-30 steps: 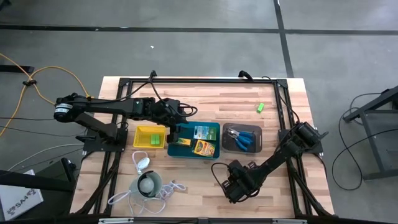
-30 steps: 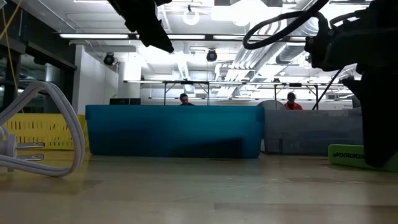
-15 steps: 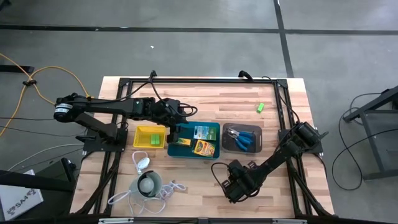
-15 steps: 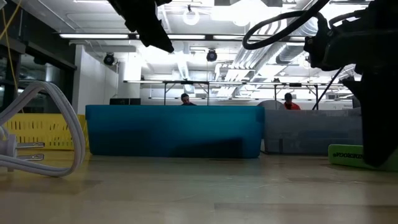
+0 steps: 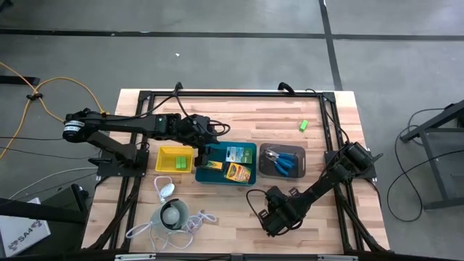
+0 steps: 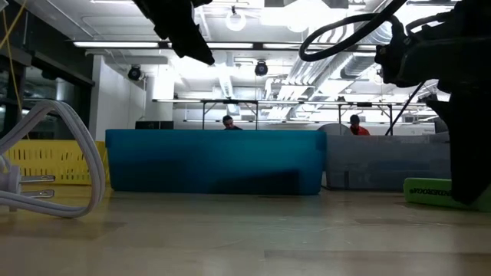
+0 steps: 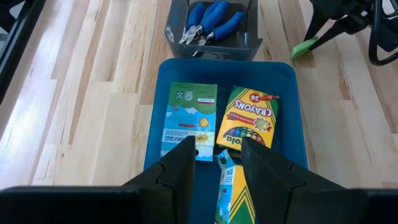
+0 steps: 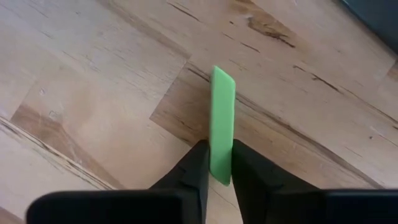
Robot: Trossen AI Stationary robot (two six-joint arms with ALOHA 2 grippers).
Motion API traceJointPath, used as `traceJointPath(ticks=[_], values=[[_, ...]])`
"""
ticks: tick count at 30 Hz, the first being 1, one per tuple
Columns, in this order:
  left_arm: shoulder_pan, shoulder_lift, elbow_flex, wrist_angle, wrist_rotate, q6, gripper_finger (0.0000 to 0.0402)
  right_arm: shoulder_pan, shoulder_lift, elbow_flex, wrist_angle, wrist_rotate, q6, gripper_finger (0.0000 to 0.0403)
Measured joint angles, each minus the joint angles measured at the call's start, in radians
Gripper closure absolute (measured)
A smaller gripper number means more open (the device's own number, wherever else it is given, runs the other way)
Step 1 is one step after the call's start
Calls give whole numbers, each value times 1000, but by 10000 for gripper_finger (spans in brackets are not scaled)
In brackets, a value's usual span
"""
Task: Pick & Place School Supplies
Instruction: Put the green eraser into the yellow bin
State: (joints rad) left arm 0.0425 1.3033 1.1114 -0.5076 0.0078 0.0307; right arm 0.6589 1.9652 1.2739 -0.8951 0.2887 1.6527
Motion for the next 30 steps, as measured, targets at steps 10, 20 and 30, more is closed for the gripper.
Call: traceJointPath(ticks=[10,20,30], values=[[0,0,0,0,0,0,275,0,0,0,0,-2,0,367],[0,0,0,14,-3,0,275,0,-5,0,2,13,-42,371],[0,0,0,67,-2,-81,275,-5,-67,2,24,101,-109,372]])
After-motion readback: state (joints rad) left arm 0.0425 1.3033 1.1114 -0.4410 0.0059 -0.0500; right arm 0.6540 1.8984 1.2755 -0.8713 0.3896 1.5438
